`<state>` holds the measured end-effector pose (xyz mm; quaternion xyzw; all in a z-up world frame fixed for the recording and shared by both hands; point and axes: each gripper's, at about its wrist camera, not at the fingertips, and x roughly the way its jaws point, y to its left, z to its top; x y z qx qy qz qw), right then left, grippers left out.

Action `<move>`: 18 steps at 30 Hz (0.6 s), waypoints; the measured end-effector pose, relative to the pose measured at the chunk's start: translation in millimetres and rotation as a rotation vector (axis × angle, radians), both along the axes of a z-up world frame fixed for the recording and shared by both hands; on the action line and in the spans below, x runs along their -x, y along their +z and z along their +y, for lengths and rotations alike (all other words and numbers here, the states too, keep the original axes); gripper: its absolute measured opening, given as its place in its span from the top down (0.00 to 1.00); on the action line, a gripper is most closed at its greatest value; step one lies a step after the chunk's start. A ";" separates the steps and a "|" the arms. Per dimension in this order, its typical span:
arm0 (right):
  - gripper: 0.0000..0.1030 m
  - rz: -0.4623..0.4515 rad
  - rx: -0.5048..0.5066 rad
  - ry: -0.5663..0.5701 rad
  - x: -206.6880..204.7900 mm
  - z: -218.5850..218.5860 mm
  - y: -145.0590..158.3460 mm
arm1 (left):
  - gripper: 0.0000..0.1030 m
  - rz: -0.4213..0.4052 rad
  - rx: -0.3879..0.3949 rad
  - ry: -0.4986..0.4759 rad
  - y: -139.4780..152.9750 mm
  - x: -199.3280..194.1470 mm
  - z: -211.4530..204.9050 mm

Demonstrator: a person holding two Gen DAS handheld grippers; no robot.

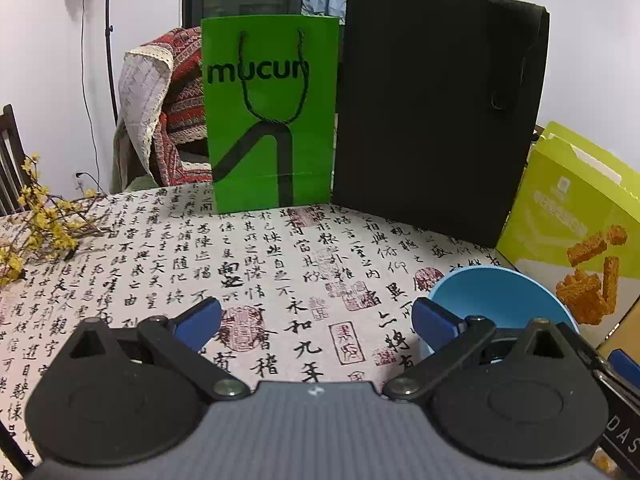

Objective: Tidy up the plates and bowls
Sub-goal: 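Position both open grippers around the rim of the blue bowl, then close the right gripper on the blue bowl rim while the left gripper closes on it too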

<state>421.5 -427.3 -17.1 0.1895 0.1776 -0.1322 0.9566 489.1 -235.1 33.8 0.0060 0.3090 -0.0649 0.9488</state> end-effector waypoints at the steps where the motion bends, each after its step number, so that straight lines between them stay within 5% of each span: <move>1: 0.10 0.003 -0.003 -0.001 -0.4 -0.8 -0.7 | 0.00 0.000 0.000 -0.002 -1.4 -0.6 -1.7; 18: 0.36 0.083 -0.011 -0.075 -11.4 -12.3 -14.3 | 0.00 0.024 -0.007 -0.036 -20.7 -6.8 -28.6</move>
